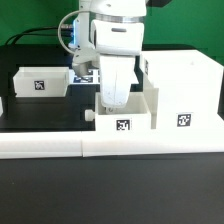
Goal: Assemble drawer
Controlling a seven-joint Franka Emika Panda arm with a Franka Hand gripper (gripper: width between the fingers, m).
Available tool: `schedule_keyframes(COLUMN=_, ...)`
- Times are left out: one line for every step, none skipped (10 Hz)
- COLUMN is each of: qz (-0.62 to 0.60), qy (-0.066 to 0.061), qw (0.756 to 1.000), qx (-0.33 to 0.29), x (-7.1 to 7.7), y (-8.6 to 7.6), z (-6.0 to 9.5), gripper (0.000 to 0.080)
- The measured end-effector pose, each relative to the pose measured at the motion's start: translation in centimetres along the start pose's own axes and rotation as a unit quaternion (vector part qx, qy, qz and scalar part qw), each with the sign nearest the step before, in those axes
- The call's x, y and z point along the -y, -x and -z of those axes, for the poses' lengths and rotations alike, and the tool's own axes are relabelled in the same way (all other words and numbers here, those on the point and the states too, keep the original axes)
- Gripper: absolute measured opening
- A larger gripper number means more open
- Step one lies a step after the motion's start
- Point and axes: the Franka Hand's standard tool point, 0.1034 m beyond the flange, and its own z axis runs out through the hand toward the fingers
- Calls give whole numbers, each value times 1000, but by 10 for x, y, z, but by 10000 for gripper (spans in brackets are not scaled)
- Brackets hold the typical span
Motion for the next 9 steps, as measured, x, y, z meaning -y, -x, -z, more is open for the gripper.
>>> schedule_keyframes(qz=0, qy=3, qw=1000, qx=0, x=-1, y=0, z=1, gripper=41)
schedule_keyframes(qz=-1, qy=-9, qw=1000, qx=2, x=2, y=1, z=0, gripper=41)
schedule_keyframes(qz=0, qy=-8, qw=1000, qx=2, x=1, y=1, z=0, gripper=41)
schedule_keyframes(qz=3, qy=-7, qw=1000, qx=2, x=1, y=-1, z=0, gripper=41)
schedule_keyframes(qz=1, qy=-7, qw=1000, qx=2, x=1, y=-4, z=0, gripper=41)
schedule_keyframes(qz=-1, qy=-7, qw=1000, qx=2, x=1, y=-6, z=0, gripper=41)
schedule_keyframes(qz=-2, qy=-7, qw=1000, qx=2, x=2, y=-4, z=0, gripper=41)
schedule_keyframes(qz=-2, qy=-8, qw=1000, qx=2, x=2, y=-4, z=0, gripper=41)
schedule_keyframes(qz=-2, qy=-8, qw=1000, qx=2, x=2, y=-5, z=0, gripper=41)
